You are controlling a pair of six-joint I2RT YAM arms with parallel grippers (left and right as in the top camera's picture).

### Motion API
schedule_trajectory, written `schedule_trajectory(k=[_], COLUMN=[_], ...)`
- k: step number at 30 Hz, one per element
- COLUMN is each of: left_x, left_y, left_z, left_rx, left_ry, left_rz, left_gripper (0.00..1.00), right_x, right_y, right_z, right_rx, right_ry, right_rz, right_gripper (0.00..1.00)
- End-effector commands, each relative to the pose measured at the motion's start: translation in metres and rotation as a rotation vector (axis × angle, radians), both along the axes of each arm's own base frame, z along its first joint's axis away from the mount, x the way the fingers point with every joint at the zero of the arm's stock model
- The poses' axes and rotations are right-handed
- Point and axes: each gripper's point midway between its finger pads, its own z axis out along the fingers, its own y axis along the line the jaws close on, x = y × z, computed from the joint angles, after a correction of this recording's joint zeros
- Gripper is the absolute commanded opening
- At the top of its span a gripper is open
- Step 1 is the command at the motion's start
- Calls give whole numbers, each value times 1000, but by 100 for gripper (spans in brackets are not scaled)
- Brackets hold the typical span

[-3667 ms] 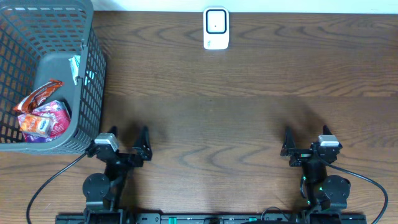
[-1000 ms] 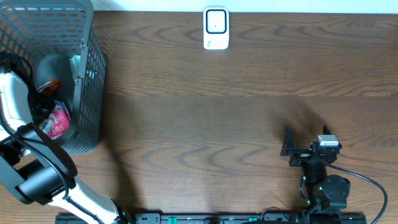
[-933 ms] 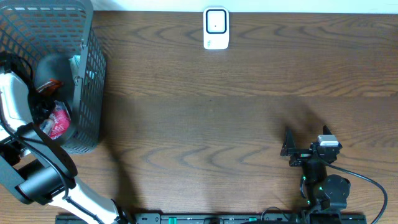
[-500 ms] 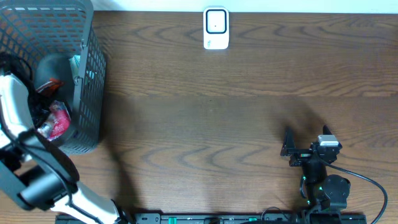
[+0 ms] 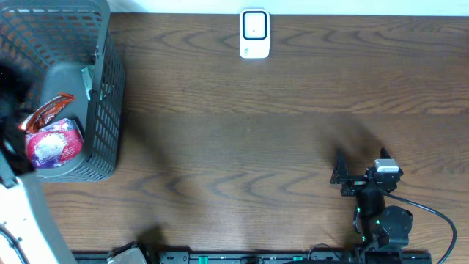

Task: Scan the item barcode
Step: 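Carry the orange packet out and drop it near the scanner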

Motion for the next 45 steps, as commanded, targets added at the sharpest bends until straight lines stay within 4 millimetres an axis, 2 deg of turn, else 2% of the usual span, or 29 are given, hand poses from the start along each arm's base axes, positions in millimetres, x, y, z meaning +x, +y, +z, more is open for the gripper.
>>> schedule_trajectory(k=[1,4,7,12,17,20,24,27,29,30,31,32,33,34,37,39,40,41,42,44,45], left_x=[23,30,41,64,87,91,90,84,78,75,73,72,72,72,79,86,90,92,93,94,94], left_y=[-118,-177,-223,-298,-357,-379,-395,-400,-406,-409,-412,-413,-411,-408,-399,-388,-376,-364,-342,-304,-272], left_z=[23,13,-20,-97,-185,-236,-286,-310,-315,-315,-314,-311,-307,-292,-244,-199,-164,-138,-98,-59,-39], left_rx=[144,214,232,253,266,208,184,175,146,131,116,112,112,107,104,106,115,128,165,223,260], left_ry=[-86,-66,24,215,384,490,595,653,671,673,672,667,662,644,543,435,346,276,168,72,36], left_rz=[-549,-727,-817,-967,-1066,-1061,-1065,-1083,-1115,-1130,-1145,-1149,-1147,-1144,-1128,-1104,-1083,-1065,-1033,-947,-850], left_gripper=[7,7,7,7,7,7,7,7,8,17,42,59,72,79,79,79,79,79,79,79,79], right_x=[0,0,0,0,0,0,0,0,0,0,0,0,0,0,0,0,0,0,0,0,0], right_y=[-1,-1,-1,-1,-1,-1,-1,-1,-1,-1,-1,-1,-1,-1,-1,-1,-1,-1,-1,-1,-1], right_z=[-1,-1,-1,-1,-1,-1,-1,-1,-1,-1,-1,-1,-1,-1,-1,-1,-1,-1,-1,-1,-1], right_rx=[-15,-15,-15,-15,-15,-15,-15,-15,-15,-15,-15,-15,-15,-15,-15,-15,-15,-15,-15,-15,-15], right_ry=[0,0,0,0,0,0,0,0,0,0,0,0,0,0,0,0,0,0,0,0,0], right_rz=[-6,-6,-6,-6,-6,-6,-6,-6,-6,-6,-6,-6,-6,-6,-6,-6,-6,-6,-6,-6,-6], right_gripper=[99,99,99,99,99,99,99,99,99,99,99,99,99,99,99,99,99,99,99,99,99])
